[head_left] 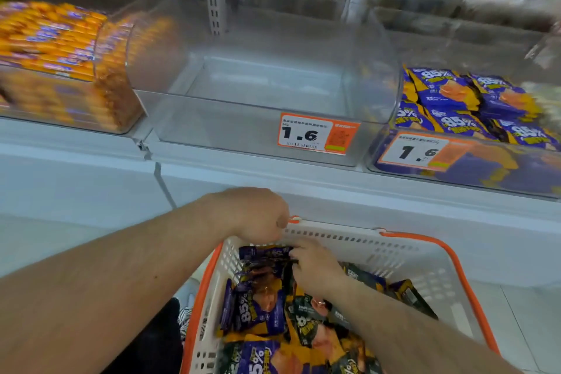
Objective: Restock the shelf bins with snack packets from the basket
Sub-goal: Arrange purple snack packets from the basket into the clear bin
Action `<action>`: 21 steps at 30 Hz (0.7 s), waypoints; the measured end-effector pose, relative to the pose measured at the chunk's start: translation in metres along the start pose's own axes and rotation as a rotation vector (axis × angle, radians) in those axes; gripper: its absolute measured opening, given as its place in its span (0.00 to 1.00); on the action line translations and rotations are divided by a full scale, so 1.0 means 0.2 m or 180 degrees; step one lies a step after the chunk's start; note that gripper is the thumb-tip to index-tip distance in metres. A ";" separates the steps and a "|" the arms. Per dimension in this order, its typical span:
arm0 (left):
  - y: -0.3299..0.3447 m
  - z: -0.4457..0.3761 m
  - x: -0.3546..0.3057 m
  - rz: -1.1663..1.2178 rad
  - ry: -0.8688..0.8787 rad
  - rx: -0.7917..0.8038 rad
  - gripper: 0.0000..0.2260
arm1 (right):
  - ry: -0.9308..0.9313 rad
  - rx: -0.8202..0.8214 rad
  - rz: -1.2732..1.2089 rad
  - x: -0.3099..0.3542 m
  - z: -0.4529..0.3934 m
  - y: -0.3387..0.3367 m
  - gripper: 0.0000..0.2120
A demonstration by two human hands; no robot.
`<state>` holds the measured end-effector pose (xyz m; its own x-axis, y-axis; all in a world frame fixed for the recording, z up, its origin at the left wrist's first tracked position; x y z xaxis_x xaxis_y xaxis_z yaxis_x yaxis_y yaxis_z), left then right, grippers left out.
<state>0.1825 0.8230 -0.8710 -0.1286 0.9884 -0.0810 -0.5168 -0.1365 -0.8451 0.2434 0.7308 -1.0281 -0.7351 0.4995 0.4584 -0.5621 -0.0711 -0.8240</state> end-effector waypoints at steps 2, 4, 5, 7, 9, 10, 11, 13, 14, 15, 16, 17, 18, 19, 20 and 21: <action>0.02 0.00 0.03 -0.0012 -0.0014 0.0012 0.12 | 0.0061 0.0187 0.0081 0.00 -0.04 0.06 0.20; 0.03 -0.01 0.05 -0.0091 0.0004 -0.0003 0.06 | 0.0186 0.0381 0.0085 0.00 -0.06 0.10 0.21; 0.04 -0.01 0.06 -0.0115 -0.0005 0.0001 0.04 | 0.0241 0.0452 0.0055 0.00 -0.07 0.12 0.22; 0.04 -0.01 0.07 -0.0077 -0.0053 -0.0011 0.07 | 0.0371 0.0499 -0.0078 -0.01 -0.07 0.15 0.21; 0.03 0.01 0.06 -0.0025 -0.0107 0.0001 0.14 | 0.0481 0.0609 -0.0182 -0.02 -0.06 0.18 0.19; 0.02 0.01 0.06 -0.0011 -0.0117 0.0012 0.15 | 0.0484 0.0713 -0.0163 -0.02 -0.06 0.21 0.18; 0.02 0.02 0.05 -0.0009 -0.0114 0.0024 0.16 | 0.0510 0.0836 -0.0121 -0.03 -0.05 0.23 0.17; 0.02 0.01 0.04 -0.0002 -0.0101 0.0055 0.16 | 0.0565 0.0940 -0.0255 -0.03 -0.04 0.27 0.16; 0.02 0.01 0.03 0.0008 -0.0095 0.0071 0.16 | 0.0577 0.0945 -0.0376 -0.03 -0.04 0.29 0.17; 0.02 0.01 0.03 0.0022 -0.0089 0.0088 0.16 | 0.0587 0.0938 -0.0462 -0.03 -0.03 0.28 0.19; 0.02 0.01 0.02 0.0039 -0.0078 0.0096 0.16 | 0.0579 0.0883 -0.0549 -0.02 -0.03 0.27 0.20; 0.02 0.01 0.02 0.0056 -0.0077 0.0108 0.16 | 0.0553 0.0793 -0.0597 0.00 -0.02 0.24 0.23; 0.02 0.02 0.03 0.0078 -0.0087 0.0119 0.16 | 0.0492 0.0667 -0.0623 0.01 0.00 0.19 0.26; 0.02 0.02 0.04 0.0096 -0.0109 0.0129 0.16 | 0.0367 0.0529 -0.0561 0.03 0.02 0.13 0.29; 0.03 0.01 0.05 0.0093 -0.0136 0.0149 0.15 | 0.0163 0.0370 -0.0446 0.05 0.06 0.06 0.30; 0.04 0.01 0.06 0.0072 -0.0172 0.0184 0.15 | -0.0071 0.0231 -0.0254 0.07 0.10 -0.02 0.31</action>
<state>0.1752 0.8346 -0.8778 -0.1854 0.9802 -0.0696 -0.5611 -0.1638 -0.8114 0.2274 0.7204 -1.0106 -0.6946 0.4868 0.5297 -0.6447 -0.0946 -0.7586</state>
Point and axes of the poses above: each hand's wrist, its own z-axis away from the middle knuckle, its own y-axis out of the palm, x = y × z, the point moved 8 cm from there along -z, towards the middle knuckle, and after that the axes turned 7 degrees about -z, right-handed, at the moved point
